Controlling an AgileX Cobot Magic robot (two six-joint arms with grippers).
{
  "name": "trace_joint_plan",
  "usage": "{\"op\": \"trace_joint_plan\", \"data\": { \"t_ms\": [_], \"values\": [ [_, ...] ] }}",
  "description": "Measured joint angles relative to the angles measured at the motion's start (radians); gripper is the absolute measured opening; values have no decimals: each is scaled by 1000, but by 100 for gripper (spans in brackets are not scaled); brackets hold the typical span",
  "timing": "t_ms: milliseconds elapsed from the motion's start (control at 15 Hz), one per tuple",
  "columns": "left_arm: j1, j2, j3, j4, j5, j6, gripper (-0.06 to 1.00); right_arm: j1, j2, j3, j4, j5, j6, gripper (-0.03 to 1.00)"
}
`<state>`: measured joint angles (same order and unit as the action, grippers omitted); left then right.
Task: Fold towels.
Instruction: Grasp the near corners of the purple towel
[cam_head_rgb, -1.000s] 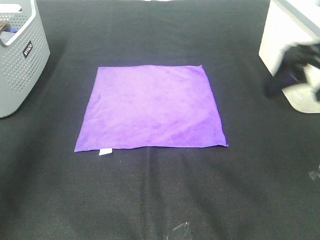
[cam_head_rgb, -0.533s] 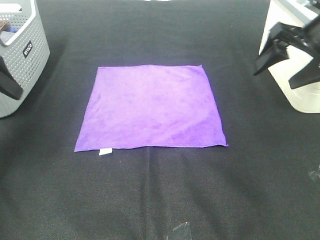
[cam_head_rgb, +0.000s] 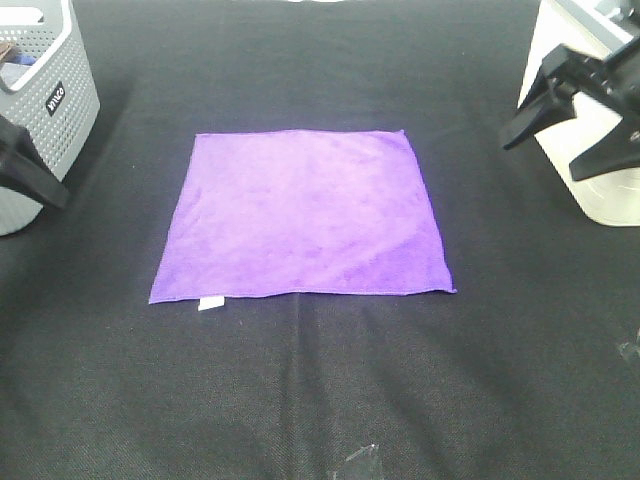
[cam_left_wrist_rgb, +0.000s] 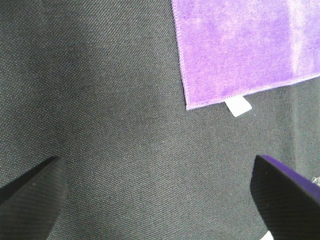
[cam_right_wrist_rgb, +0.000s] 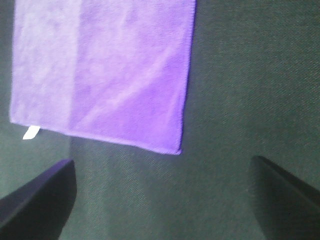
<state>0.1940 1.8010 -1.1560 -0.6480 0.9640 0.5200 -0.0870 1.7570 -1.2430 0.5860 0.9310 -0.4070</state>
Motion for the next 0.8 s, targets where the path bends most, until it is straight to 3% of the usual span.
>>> {"op": "trace_joint_plan", "data": {
  "t_ms": [267,800],
  "values": [
    [-107,116,-1,-5,-74,-5,91,0,164,0,58,-7,-66,87],
    [-116,309,-137,-24,-69,-31,91,0,293,0,179,-60,-216,86]
  ]
}}
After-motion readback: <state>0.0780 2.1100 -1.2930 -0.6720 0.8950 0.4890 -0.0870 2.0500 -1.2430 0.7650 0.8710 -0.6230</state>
